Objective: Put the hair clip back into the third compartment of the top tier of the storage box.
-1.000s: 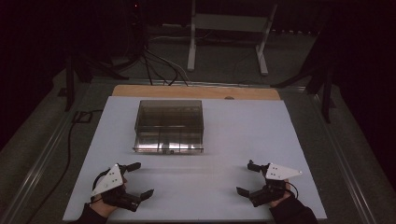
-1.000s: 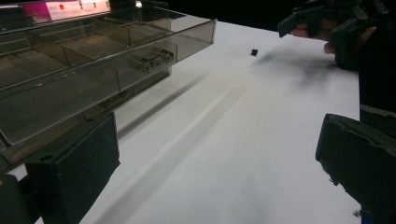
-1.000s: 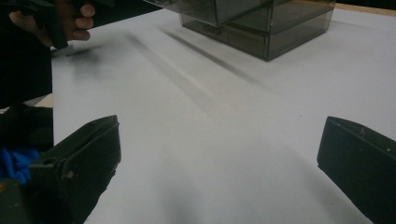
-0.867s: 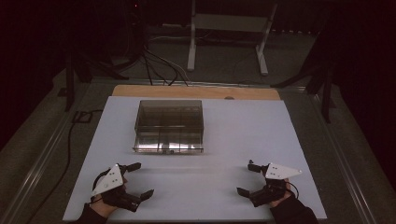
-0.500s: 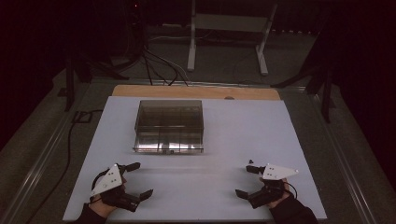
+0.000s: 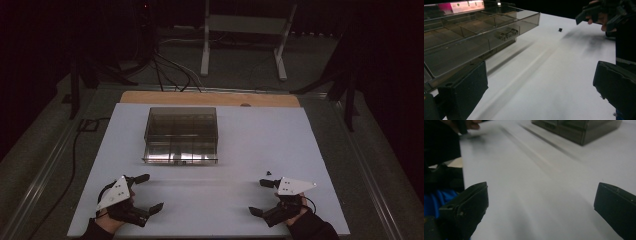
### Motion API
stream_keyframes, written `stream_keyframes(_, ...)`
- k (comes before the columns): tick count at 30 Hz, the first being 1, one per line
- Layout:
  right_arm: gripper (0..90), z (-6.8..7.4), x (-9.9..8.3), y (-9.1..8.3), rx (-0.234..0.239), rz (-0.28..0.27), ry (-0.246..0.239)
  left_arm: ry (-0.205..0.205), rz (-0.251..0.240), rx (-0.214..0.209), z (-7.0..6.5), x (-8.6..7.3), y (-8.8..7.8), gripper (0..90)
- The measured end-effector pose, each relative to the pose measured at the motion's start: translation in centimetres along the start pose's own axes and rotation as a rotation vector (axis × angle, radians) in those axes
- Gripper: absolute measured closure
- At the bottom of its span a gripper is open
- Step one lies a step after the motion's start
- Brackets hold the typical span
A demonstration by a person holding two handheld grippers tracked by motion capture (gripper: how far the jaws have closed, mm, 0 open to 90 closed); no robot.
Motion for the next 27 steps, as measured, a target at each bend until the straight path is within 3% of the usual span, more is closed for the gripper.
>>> stream_keyframes(8, 0.0, 0.5, 1.1, -0.2, -0.007, -0.020, -0.040, -0.003, -0.002, -0.003, 0.0, 0.0, -0.1, 0.6)
stream_keyframes(27, 0.0, -0.3, 1.9, -0.7, -0.050, -0.056, -0.045, -0.003, 0.003, -0.008, 0.0, 0.0, -0.1, 0.6)
Point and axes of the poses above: each handheld gripper's, and its own axes: y roughly forward along the jaws, x roughly out of its top, z roughly to its left, the point moved 3 cm from there along y, roughly forward along the jaws, and after that the axes turned 8 degrees about -y, right-handed, at the moved point
